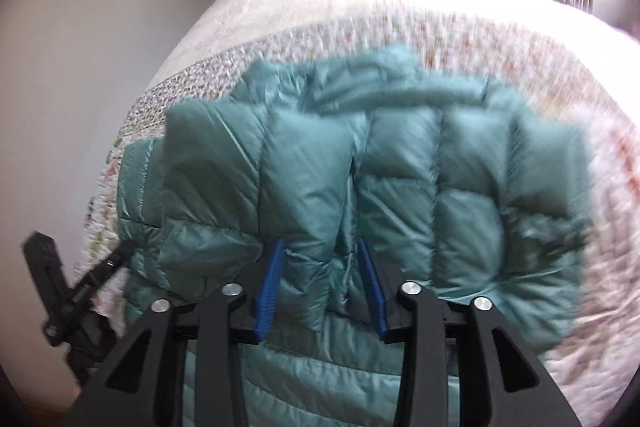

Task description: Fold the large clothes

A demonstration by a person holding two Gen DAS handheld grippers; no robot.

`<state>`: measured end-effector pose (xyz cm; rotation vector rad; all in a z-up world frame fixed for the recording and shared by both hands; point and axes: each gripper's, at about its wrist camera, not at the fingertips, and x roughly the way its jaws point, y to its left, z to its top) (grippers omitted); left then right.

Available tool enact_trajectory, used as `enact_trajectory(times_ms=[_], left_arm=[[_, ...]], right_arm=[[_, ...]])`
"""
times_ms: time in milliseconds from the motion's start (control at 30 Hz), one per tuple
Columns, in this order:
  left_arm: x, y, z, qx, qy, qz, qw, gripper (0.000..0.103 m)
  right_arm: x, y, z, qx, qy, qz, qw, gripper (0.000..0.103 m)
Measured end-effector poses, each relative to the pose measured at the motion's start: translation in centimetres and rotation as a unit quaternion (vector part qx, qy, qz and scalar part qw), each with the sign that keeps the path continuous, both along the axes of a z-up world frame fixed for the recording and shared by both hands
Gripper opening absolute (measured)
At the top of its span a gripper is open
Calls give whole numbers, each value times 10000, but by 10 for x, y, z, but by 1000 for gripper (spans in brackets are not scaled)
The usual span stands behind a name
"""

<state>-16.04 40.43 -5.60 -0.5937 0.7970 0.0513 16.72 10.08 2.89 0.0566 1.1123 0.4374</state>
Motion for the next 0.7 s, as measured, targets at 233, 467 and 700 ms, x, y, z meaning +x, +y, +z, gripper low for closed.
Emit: enact_trajectory(times_ms=[233,467,700], left_arm=[[-10,-27,25,484,-491,-300,9972,68],[4,-27,5,542,-120,-373,9978,68],[7,-23,-1,519,-48,-391,9979,68]], right_arm=[[-44,66,23,-650,-721,1069,9895,66],[-44,124,-17,-1496,-621,1295,9783,65],[-22,91,-33,-1076,-183,891,9900,11]])
